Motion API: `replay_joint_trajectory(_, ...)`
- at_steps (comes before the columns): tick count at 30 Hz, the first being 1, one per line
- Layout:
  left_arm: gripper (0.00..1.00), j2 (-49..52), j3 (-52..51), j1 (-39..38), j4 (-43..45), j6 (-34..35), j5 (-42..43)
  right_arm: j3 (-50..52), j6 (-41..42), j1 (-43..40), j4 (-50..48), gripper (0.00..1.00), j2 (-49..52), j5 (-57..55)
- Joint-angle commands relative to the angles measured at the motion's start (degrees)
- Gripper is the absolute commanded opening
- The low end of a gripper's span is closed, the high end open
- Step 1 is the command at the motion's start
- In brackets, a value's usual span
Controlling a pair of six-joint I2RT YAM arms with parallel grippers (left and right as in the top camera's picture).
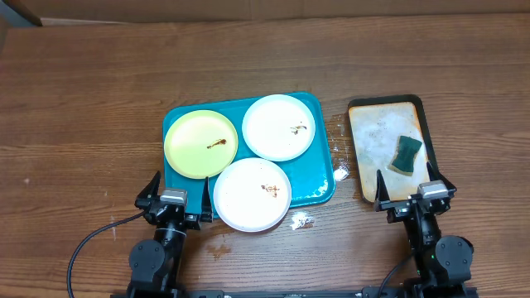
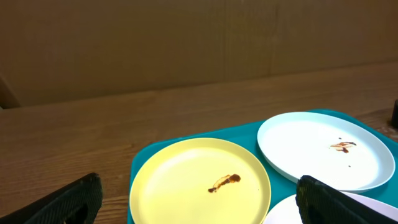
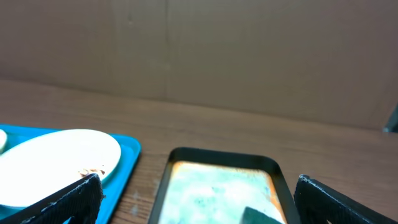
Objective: Clean dirty plates on tray and stack at the side
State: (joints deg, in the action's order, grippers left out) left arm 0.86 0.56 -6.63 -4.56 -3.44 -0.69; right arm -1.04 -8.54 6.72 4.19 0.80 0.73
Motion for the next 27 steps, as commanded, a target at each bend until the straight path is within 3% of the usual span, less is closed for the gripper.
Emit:
replay_joint_trajectory(1, 1.0, -0.61, -0.28, 0.35, 0.15, -1.31, -0.76, 0.42, 5.2, -0.35, -0.2, 1.0, -0.63, 2.14)
replay_joint_trajectory(4, 1.0, -0.61, -0.28, 0.35, 0.15, -1.31, -0.76, -0.59, 9.99, -0.35, 2.67, 1.0, -0.63, 2.12)
replay_joint_trajectory(15, 1.0, -0.61, -0.28, 0.35, 0.15, -1.31, -0.76, -11.54, 10.08, -0.35, 14.01, 1.0, 3.91, -0.63)
replay_joint_trajectory(19, 1.0, -0.61, -0.28, 0.35, 0.15, -1.31, -0.76, -17.9, 10.08, -0.35, 16.46, 1.0, 11.91, -0.42)
replay_joint_trajectory(27, 1.0, -0.61, -0.28, 0.35, 0.15, -1.31, -0.76, -39.85, 10.08, -0.35, 27.12, 1.0, 38.97, 5.11)
